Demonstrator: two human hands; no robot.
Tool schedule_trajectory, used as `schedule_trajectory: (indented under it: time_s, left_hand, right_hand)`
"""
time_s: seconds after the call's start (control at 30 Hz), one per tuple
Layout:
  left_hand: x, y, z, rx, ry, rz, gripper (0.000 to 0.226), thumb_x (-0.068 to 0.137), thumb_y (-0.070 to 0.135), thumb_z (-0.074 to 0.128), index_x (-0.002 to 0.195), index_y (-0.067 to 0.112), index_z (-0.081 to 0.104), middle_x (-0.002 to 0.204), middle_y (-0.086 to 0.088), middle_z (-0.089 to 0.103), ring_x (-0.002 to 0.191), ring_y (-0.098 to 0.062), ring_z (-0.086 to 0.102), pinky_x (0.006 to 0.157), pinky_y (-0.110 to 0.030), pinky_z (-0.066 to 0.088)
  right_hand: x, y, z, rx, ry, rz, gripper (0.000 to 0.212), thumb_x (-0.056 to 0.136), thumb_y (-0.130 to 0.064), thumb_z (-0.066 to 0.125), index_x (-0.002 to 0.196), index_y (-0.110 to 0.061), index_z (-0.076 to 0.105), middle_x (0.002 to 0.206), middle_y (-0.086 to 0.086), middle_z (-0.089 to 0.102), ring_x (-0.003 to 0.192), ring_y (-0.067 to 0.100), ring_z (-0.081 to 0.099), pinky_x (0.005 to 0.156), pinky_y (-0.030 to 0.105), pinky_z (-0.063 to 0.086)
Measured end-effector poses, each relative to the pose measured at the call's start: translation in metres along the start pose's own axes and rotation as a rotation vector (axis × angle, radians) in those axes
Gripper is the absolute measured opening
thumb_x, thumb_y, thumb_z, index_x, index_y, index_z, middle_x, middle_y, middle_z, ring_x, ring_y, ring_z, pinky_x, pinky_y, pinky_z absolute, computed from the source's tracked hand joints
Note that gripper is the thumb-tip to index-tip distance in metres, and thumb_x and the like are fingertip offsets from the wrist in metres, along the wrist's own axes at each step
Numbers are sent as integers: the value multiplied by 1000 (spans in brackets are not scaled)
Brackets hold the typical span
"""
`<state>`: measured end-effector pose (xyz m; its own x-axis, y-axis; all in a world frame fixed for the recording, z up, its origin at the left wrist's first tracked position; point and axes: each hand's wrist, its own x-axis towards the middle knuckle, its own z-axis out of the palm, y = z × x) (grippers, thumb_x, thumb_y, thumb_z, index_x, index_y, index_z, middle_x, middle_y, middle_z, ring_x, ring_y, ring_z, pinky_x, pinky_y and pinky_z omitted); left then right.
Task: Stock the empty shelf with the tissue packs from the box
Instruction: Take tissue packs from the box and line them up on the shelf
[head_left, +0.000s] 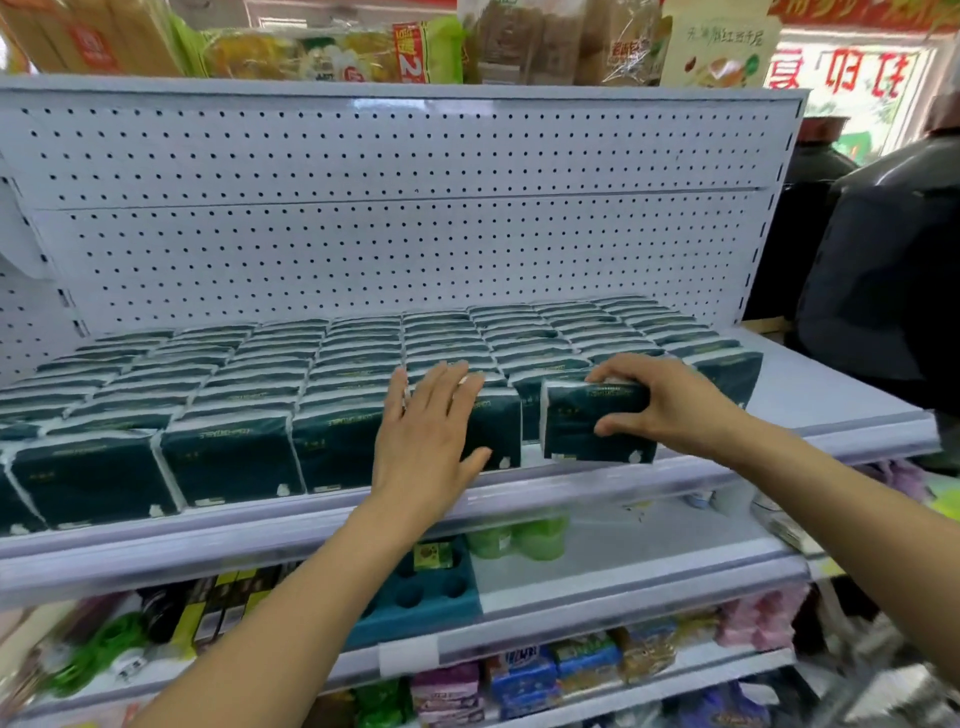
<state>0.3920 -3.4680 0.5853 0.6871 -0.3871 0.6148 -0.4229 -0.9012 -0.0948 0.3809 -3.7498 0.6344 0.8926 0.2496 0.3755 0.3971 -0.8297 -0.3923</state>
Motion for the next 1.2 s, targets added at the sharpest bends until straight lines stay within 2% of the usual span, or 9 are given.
schedule_trajectory:
  time_s: [0.13, 0.3, 0.4, 0.53, 0.63, 0.77, 0.97, 1.07, 1.2]
  left_hand:
    - [8, 2, 8, 192, -115, -2, 90, 88, 57, 59, 156, 21, 12, 163, -1, 17, 151, -21, 9, 114, -50, -21]
    - [9, 3, 9, 247, -172, -48, 91, 89, 57, 57, 157, 22, 7, 163, 0, 17, 151, -19, 10, 115, -52, -19]
    - [9, 5, 7, 266, -198, -54, 89, 91, 56, 54, 157, 22, 5, 163, 1, 15, 151, -18, 10, 115, -52, -19]
    - [12, 7, 7, 280, -204, -71, 87, 93, 54, 54, 157, 21, 5, 163, 1, 14, 151, -17, 10, 114, -51, -19]
    - [12, 7, 8, 276, -201, -72, 87, 93, 53, 54, 156, 20, 6, 163, 1, 15, 151, -17, 11, 115, -52, -17]
    - [11, 5, 9, 256, -191, -64, 87, 92, 53, 56, 156, 19, 9, 161, 1, 19, 150, -19, 14, 117, -54, -15]
    - [-4, 4, 2, 150, -61, -97, 85, 86, 55, 60, 153, 17, 25, 157, -4, 32, 149, -23, 20, 119, -60, 2]
    - [-36, 1, -8, 50, 60, -90, 75, 87, 51, 57, 149, 17, 33, 152, -3, 40, 145, -23, 30, 119, -56, 14]
    - [-97, -12, -24, -38, 169, -76, 58, 91, 43, 61, 141, 16, 47, 140, -1, 53, 131, -19, 48, 114, -47, 32]
  right_hand:
    - [14, 13, 15, -101, 65, -98, 46, 74, -40, 81, 116, -32, 62, 122, -9, 63, 113, 16, 56, 92, 42, 49]
    - [25, 25, 42, -155, 129, -205, 44, 75, -35, 81, 115, -25, 65, 105, -4, 55, 101, 22, 53, 78, 38, 48]
    - [29, 30, 53, -289, 243, -281, 49, 73, -35, 83, 117, -22, 67, 120, 6, 58, 109, 31, 54, 86, 44, 46]
    - [32, 32, 63, -184, 211, -289, 53, 82, -27, 76, 132, -20, 59, 144, 5, 47, 131, 28, 43, 101, 42, 41]
    - [33, 30, 66, -163, 199, -277, 53, 85, -23, 73, 135, -18, 56, 145, 4, 47, 134, 27, 42, 105, 41, 38]
    - [31, 28, 67, -255, 213, -290, 52, 83, -24, 75, 131, -16, 57, 135, 6, 54, 121, 31, 51, 104, 48, 39]
    - [16, 3, 68, -271, 242, -188, 56, 91, -46, 56, 142, -24, 46, 152, 5, 36, 142, 30, 29, 117, 57, 11]
    - [-1, -25, 73, -251, 311, -237, 58, 92, -54, 39, 141, -24, 46, 153, 5, 36, 143, 30, 27, 115, 60, 16]
    - [-24, -72, 93, -222, 361, -432, 45, 94, -43, 48, 130, -16, 58, 137, 7, 53, 128, 28, 47, 107, 49, 32]
